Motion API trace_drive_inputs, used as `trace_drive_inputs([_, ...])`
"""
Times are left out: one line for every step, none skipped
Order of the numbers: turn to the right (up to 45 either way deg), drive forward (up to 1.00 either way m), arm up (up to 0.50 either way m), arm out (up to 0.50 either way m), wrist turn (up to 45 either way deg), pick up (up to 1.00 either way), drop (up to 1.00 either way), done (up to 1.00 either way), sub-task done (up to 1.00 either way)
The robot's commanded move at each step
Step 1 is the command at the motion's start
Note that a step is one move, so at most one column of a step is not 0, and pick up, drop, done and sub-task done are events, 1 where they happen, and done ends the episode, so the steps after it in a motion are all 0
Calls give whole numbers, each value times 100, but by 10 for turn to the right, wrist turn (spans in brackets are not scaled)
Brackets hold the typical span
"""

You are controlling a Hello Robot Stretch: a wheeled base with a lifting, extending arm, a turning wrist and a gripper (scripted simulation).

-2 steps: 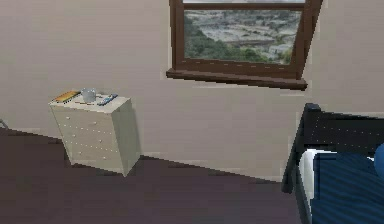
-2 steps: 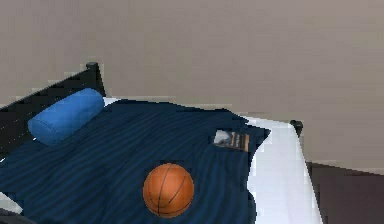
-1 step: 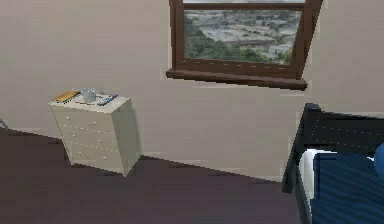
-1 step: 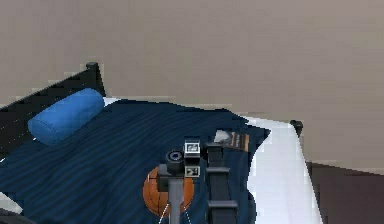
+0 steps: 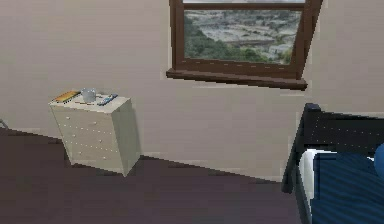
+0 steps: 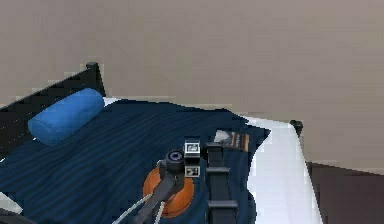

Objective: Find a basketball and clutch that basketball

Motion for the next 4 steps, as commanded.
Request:
trace_drive_inputs([0, 0, 0, 0, 450, 0, 0, 0, 0])
trace_drive_inputs([0, 0, 0, 0, 450, 0, 0, 0, 0])
trace_drive_inputs([0, 0, 0, 0, 240, 0, 0, 0, 0])
trace_drive_inputs([0, 0, -30, 0, 0, 0, 0, 0, 0])
